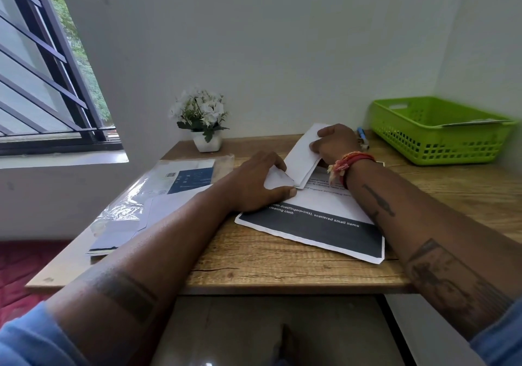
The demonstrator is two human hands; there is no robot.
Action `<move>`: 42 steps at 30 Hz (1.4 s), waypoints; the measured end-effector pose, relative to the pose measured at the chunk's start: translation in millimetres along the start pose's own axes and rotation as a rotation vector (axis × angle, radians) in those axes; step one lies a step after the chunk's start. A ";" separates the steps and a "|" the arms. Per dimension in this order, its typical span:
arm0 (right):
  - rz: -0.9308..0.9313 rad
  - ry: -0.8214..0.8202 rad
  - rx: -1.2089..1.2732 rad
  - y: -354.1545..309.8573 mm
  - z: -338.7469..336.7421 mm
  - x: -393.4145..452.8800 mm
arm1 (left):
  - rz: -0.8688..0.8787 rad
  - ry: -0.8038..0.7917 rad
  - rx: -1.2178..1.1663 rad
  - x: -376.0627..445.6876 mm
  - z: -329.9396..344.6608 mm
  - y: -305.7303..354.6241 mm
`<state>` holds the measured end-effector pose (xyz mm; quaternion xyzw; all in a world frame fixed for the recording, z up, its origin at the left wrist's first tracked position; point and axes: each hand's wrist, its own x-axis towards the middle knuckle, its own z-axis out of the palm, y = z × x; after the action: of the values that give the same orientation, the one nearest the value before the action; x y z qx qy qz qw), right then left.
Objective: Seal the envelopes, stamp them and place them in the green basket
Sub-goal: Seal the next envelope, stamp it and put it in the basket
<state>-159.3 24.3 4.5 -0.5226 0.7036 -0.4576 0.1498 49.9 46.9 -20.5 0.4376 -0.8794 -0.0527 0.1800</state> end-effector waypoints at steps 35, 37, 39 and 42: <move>0.145 -0.189 0.213 -2.8 -11.0 -11.6 | 0.028 0.067 0.031 0.8 0.7 0.6; 0.178 -0.287 0.193 -2.5 -10.3 -13.0 | 0.025 0.067 0.023 1.2 0.5 0.0; 0.179 -0.347 0.151 -3.6 -7.6 -15.3 | 0.026 0.063 0.014 1.6 0.4 -0.5; 0.118 -0.362 0.060 -8.6 -4.1 -16.7 | 0.024 0.074 0.040 1.7 0.4 -0.3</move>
<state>-150.2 40.6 9.2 -0.5495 0.6806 -0.3672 0.3161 49.0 45.3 -20.5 0.4323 -0.8782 -0.0168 0.2041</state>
